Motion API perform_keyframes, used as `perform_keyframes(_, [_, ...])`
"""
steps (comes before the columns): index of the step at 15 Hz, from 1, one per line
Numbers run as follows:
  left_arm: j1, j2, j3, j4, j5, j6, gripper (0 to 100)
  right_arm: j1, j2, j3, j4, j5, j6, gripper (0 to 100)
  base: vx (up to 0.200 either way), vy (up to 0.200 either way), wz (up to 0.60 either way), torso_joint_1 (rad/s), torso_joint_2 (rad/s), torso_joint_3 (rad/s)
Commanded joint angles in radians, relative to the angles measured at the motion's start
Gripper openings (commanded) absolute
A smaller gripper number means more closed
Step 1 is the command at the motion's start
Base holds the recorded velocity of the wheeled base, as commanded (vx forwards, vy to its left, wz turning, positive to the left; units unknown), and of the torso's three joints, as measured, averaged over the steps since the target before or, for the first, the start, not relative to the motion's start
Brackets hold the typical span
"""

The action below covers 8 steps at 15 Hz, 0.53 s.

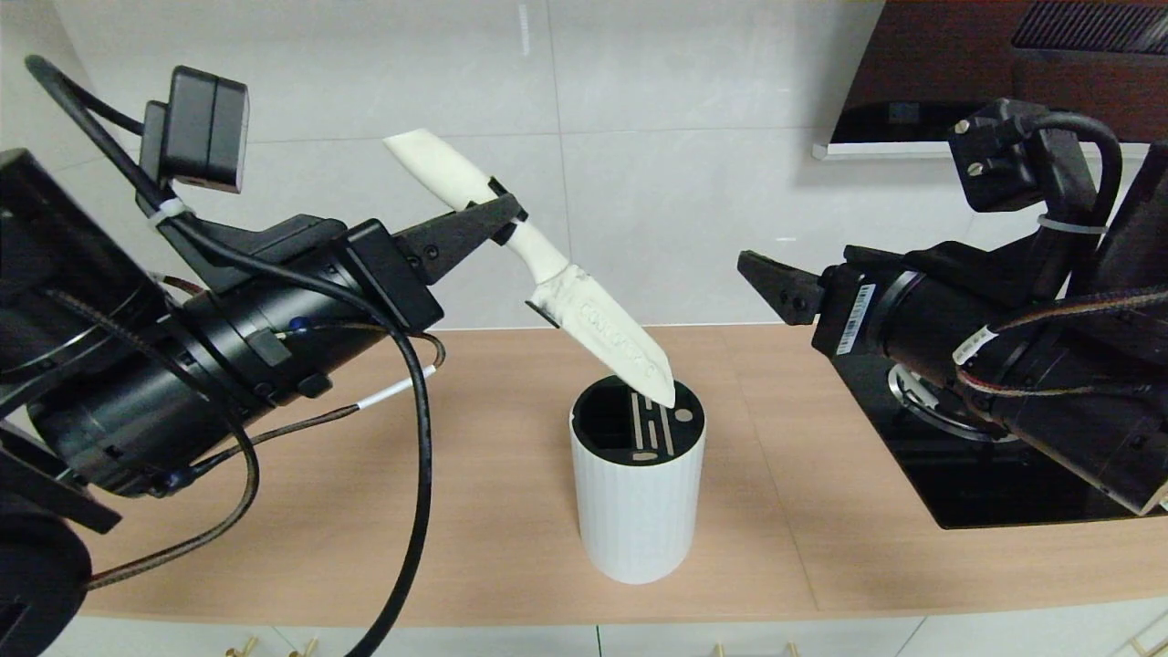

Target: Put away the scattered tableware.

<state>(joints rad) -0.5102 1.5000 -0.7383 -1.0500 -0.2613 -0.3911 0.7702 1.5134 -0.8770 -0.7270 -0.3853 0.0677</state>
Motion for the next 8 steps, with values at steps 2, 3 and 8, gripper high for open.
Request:
perform_keyframes(2, [-0.001,0.011,0.025,-0.001,-0.003,0.075,0,-0.008,0.002,0.001,0.0,0.0,0.0,100,0.0,0.0,0.0,0.0,0.0,0.0])
perform_keyframes(3, [-0.001,0.017,0.031,-0.002,-0.003,0.1,0,-0.011,0.004,0.001,0.0,0.0,0.0,100,0.0,0.0,0.0,0.0,0.0,0.0])
perform_keyframes(8, [-0.001,0.049,0.056,-0.044,0.0,0.205,0,-0.011,0.027,0.003,0.0,-0.001,0.0,100,0.0,0.0,0.0,0.0,0.0,0.0])
